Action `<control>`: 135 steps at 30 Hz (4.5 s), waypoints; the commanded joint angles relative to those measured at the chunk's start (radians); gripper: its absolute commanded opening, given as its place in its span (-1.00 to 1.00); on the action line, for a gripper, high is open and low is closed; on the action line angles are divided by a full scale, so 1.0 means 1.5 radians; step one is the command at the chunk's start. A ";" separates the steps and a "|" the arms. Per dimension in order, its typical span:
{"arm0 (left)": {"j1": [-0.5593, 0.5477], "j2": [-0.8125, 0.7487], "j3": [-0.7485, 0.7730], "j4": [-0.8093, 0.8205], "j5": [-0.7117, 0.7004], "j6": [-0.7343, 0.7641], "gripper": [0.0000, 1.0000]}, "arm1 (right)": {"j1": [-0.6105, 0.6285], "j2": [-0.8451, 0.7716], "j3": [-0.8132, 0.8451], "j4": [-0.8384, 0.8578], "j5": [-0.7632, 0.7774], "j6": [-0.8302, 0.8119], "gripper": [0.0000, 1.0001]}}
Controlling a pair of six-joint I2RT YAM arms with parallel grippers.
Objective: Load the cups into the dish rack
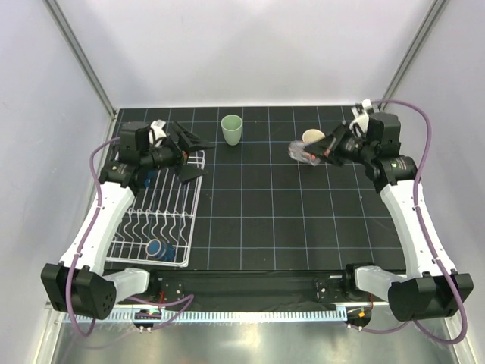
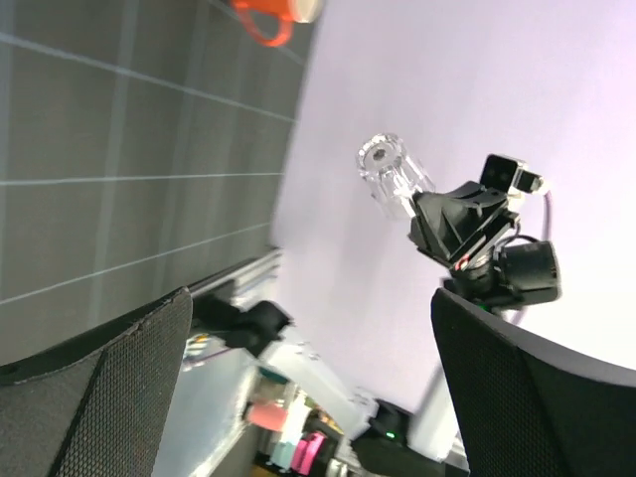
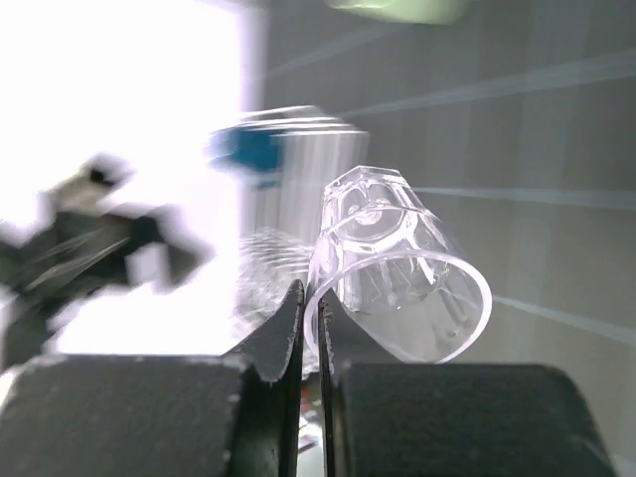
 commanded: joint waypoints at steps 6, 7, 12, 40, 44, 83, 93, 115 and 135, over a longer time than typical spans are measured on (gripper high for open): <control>-0.042 0.001 0.007 0.268 0.089 -0.127 0.99 | 0.119 0.058 0.070 0.442 -0.209 0.224 -0.92; -0.050 0.009 0.008 0.286 0.089 -0.137 0.99 | 0.130 0.064 0.071 0.457 -0.209 0.230 -0.92; -0.083 0.028 0.028 0.316 0.083 -0.151 0.99 | 0.173 0.088 0.076 0.528 -0.212 0.261 -0.92; -0.111 0.077 0.027 0.523 0.098 -0.282 0.69 | 0.241 0.170 0.097 0.580 -0.251 0.303 -0.92; -0.111 0.076 0.025 0.523 0.098 -0.282 0.38 | 0.243 0.172 0.089 0.591 -0.256 0.310 -0.92; 0.113 -0.098 0.157 -0.653 -0.593 0.172 -1.00 | 0.172 0.079 0.116 -0.192 0.005 -0.116 0.23; 0.321 -0.139 0.110 -0.757 -0.752 0.266 -1.00 | 0.214 0.109 0.142 -0.227 0.008 -0.129 0.23; 0.378 -0.232 -0.084 -0.758 -0.767 0.256 -1.00 | 0.381 0.239 0.218 -0.266 0.032 -0.149 0.23; 0.378 -0.206 -0.136 -0.703 -0.761 0.188 -0.99 | 0.381 0.237 0.224 -0.274 0.038 -0.158 0.22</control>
